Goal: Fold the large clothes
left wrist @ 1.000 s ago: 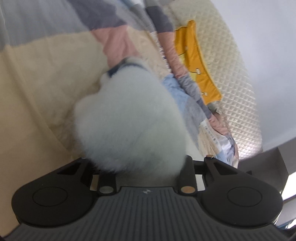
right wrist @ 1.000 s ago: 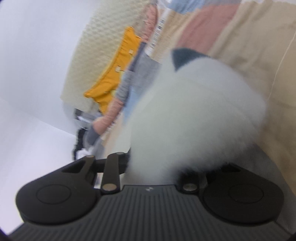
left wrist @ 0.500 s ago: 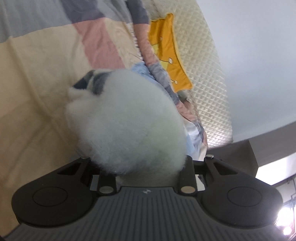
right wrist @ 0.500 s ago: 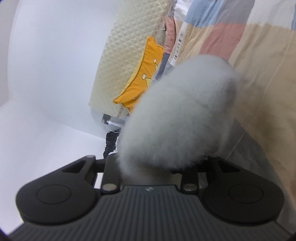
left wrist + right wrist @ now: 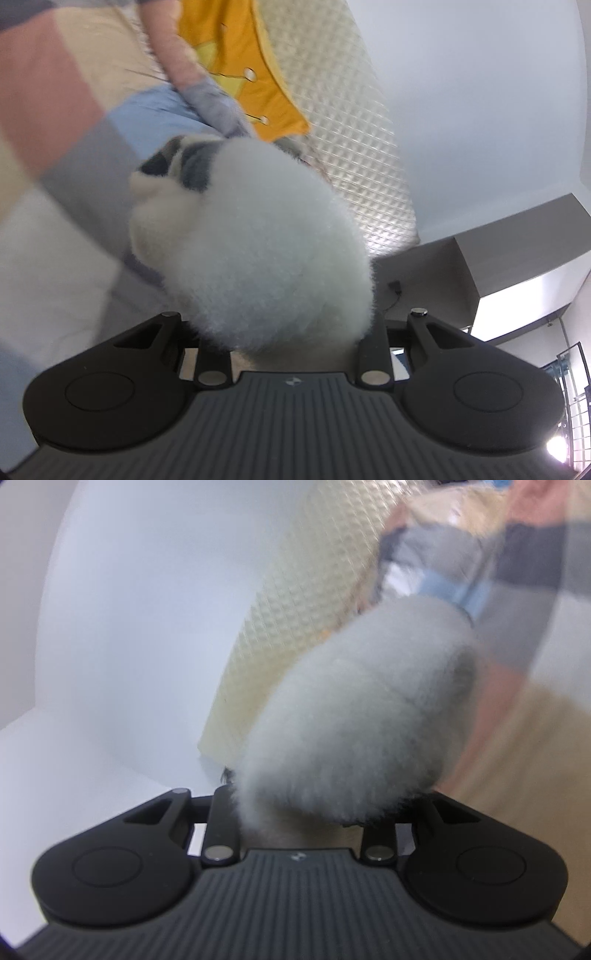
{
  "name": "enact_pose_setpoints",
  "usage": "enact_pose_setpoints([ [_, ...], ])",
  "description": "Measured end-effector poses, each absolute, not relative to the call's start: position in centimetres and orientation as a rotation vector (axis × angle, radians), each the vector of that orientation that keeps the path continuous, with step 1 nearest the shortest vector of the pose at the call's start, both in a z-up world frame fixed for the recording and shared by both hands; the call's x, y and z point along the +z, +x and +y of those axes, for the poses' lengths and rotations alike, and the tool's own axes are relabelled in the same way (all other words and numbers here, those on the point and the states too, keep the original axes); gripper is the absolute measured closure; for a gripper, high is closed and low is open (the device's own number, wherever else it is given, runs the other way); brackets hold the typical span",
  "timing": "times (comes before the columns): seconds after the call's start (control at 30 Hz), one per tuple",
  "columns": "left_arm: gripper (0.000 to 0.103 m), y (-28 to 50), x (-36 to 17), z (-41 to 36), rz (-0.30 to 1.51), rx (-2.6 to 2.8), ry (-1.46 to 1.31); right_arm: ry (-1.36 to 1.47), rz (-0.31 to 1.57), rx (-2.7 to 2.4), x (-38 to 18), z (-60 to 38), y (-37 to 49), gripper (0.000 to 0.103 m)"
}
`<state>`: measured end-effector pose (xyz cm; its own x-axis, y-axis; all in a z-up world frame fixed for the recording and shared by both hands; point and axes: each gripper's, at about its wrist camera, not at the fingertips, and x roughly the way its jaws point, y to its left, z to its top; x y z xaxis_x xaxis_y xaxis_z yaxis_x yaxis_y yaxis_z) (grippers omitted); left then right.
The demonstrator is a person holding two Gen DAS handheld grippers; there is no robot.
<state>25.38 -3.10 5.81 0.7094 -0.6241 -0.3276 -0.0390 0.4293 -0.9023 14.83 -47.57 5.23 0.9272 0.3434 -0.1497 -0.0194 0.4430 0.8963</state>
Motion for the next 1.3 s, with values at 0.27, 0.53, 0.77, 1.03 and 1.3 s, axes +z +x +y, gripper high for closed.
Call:
enact_pose_setpoints([
  [0.27, 0.067, 37.2, 6.6, -10.9, 0.711, -0.426, -1.033, 1.051, 0.302, 0.149, 7.4, -53.6, 23.6, 0.066],
  [0.53, 0.067, 45.9, -0.3, -15.9, 0.685, -0.479, -0.95, 1.042, 0.234, 0.157, 1.1, -58.7, 29.6, 0.066],
  [0.77, 0.067, 48.4, -9.1, -16.5, 0.725, -0.434, -0.851, 0.983, 0.401, 0.1, -7.4, -59.5, 32.6, 0.066],
  [1.03, 0.067, 45.8, -13.4, -14.8, 0.74, -0.502, -0.787, 0.977, 0.427, 0.165, -13.0, -59.4, 29.1, 0.067],
  [1.3, 0.066, 43.4, -17.4, -14.0, 0.764, -0.459, -0.801, 1.05, 0.419, 0.141, -17.7, -58.8, 26.5, 0.061],
])
